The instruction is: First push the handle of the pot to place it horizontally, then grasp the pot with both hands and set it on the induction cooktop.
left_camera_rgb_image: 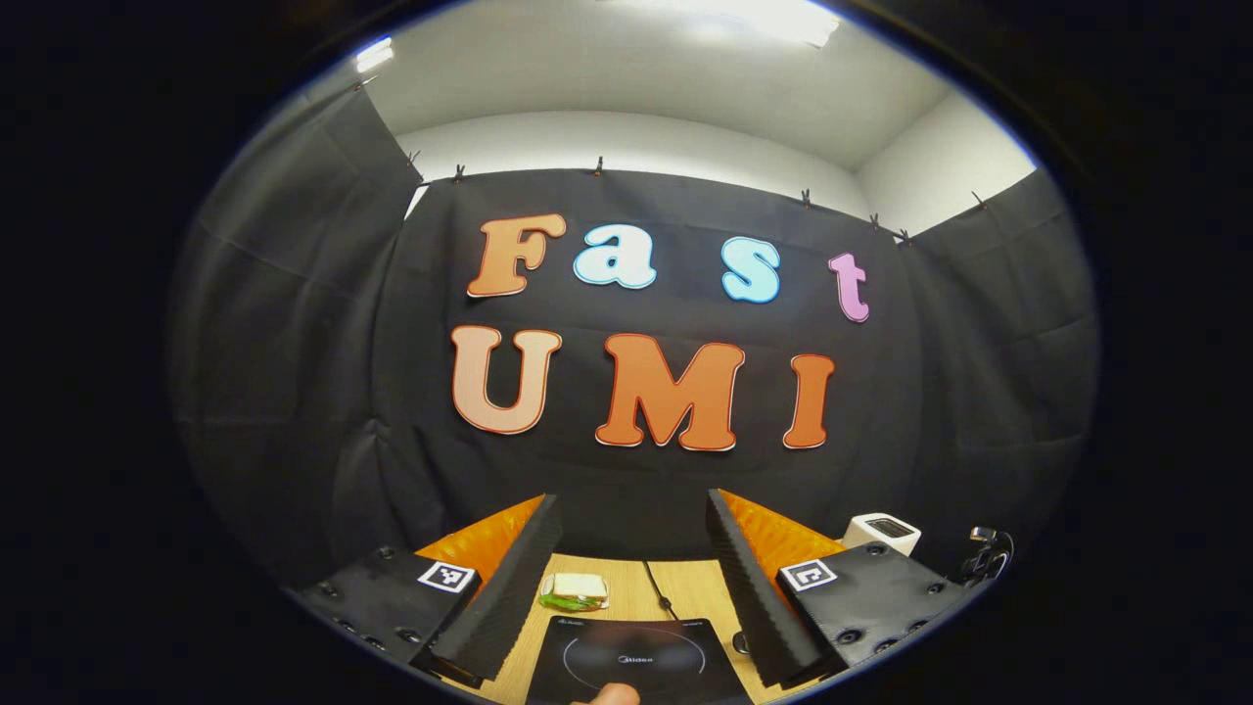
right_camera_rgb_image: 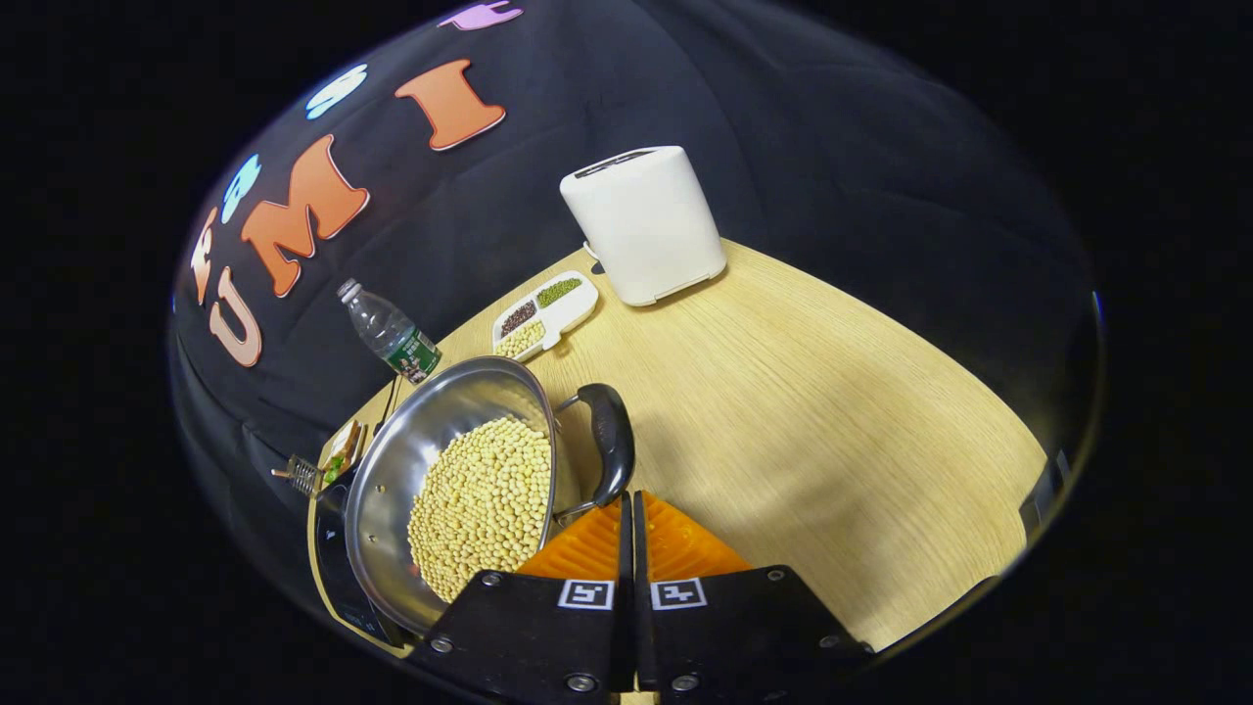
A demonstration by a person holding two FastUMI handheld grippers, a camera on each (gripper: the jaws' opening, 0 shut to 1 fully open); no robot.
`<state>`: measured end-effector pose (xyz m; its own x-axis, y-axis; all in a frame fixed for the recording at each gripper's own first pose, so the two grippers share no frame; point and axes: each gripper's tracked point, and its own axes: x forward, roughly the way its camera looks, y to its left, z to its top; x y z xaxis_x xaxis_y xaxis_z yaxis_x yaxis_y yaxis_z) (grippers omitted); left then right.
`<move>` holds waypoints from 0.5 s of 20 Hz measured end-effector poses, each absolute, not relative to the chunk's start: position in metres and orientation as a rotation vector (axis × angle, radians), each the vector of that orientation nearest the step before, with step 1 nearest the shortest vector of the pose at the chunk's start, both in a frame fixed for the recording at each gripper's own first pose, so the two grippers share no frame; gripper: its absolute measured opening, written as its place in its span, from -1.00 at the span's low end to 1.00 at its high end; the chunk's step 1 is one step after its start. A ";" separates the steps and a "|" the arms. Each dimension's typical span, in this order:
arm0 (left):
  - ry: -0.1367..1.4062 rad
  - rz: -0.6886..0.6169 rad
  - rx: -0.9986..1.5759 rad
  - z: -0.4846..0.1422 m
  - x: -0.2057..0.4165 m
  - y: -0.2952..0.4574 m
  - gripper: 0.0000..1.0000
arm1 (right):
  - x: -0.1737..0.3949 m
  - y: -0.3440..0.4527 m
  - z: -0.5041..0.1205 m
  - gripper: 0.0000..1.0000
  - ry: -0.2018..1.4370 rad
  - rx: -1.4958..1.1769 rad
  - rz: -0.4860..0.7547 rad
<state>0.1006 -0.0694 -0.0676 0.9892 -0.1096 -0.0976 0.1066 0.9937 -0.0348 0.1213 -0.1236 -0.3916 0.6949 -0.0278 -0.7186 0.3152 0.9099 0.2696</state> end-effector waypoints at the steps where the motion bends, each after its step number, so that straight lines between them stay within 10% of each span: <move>1: 0.100 -0.113 -0.030 -0.068 0.101 -0.072 0.96 | 0.123 -0.124 -0.392 -1.00 0.783 0.391 -0.196; 10: 0.193 -0.166 -0.070 -0.123 0.105 -0.106 0.94 | 0.147 -0.146 -0.393 -1.00 0.752 0.334 -0.247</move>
